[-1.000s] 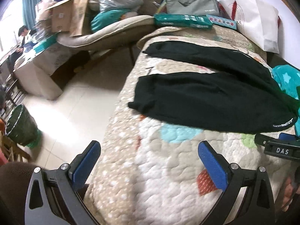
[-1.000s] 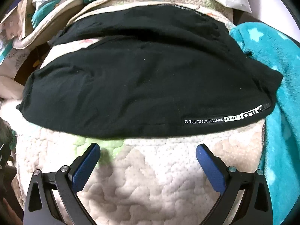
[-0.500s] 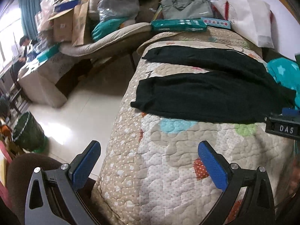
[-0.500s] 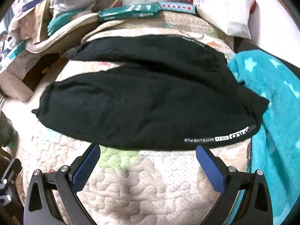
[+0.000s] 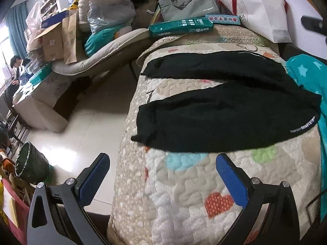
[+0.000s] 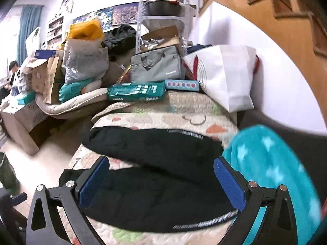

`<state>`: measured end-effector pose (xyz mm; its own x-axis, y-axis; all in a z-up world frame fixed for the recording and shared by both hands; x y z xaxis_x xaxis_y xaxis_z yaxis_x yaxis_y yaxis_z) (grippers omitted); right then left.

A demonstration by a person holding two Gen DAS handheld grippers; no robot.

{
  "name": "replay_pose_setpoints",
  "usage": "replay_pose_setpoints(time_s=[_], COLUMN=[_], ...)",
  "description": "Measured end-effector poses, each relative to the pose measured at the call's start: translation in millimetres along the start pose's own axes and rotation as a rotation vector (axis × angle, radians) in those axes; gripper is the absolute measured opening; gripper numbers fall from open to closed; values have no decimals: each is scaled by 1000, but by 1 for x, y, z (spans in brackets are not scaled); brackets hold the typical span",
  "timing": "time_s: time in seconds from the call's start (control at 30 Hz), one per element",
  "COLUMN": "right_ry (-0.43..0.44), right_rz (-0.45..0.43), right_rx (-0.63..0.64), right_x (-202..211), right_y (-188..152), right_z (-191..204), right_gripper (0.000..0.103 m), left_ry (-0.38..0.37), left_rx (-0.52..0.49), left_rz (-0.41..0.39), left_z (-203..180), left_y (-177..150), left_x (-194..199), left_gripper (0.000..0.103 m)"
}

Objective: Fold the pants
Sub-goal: 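Lower both grippers onto the pants waistband and close on its edge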

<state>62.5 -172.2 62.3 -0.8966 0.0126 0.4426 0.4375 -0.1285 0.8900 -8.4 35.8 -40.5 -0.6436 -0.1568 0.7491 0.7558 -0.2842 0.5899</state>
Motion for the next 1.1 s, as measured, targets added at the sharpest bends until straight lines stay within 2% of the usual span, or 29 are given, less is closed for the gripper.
replay_pose_setpoints(time_s=[0.1, 0.23, 0.4, 0.57, 0.7, 0.87, 1.0, 1.1], right_ry=[-58, -81, -61, -35, 2, 21, 60, 87], right_rz=[19, 50, 182, 354, 458, 508, 544, 582], right_rx=[55, 64, -15, -40, -17, 3, 47, 81], right_x=[-18, -49, -112, -201, -265, -319, -352, -371], right_y=[20, 47, 73, 66, 52, 44, 35, 22], right_z=[-9, -32, -76, -108, -124, -139, -133, -123], right_gripper=[103, 103, 103, 103, 103, 100, 97, 90], left_ry=[-8, -62, -130, -199, -205, -261, -312, -335], left_rx=[15, 55, 158, 252, 223, 232, 251, 201], left_rz=[28, 77, 126, 129, 112, 84, 89, 91], left_z=[9, 23, 68, 112, 127, 128, 123, 112], left_y=[8, 18, 50, 110, 162, 212, 229, 238], left_x=[-14, -36, -74, -133, -191, -259, -300, -318], left_gripper=[103, 103, 103, 103, 103, 103, 103, 103])
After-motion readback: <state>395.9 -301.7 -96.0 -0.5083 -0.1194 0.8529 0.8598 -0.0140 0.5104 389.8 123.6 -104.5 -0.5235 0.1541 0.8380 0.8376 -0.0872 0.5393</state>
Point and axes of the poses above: each gripper's, at about its wrist camera, not at the fingertips, and x roughly against the way its jaws point, z to its left, y to its top, the point moved 9 cm from there along -x, roughly the way its jaws point, and after that the axes turned 14 degrees about -x, right-handed, at the moved point
